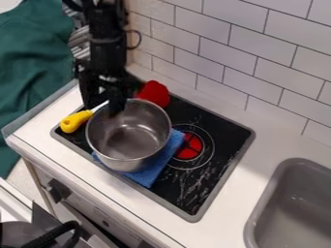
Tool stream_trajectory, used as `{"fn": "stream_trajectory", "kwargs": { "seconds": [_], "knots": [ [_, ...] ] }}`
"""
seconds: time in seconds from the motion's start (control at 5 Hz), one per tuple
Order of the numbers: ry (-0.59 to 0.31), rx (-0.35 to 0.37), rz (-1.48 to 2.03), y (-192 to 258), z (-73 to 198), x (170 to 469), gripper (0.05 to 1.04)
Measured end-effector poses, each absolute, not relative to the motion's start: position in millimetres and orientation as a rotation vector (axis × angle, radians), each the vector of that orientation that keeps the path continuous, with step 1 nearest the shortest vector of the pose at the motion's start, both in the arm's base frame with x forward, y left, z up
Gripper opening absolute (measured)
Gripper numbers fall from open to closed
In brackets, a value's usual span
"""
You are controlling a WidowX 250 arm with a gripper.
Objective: Place the silver pot on top of the blue cloth
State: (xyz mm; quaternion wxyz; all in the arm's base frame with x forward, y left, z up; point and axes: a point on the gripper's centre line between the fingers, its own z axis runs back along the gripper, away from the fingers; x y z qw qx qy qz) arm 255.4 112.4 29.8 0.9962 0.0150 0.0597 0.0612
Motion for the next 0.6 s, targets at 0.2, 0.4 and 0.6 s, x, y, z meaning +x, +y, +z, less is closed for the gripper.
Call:
{"fn": "stream_trajectory", "kwargs": {
  "seconds": [0.2,0.4,0.6],
  "knots": [
    [-0.007,0.096,0.096,100,63,258,1.014],
    [-0.082,0.088,0.082,94,72,258,1.008],
    [-0.121,0.055,0.061,88,71,262,1.005]
  ]
}}
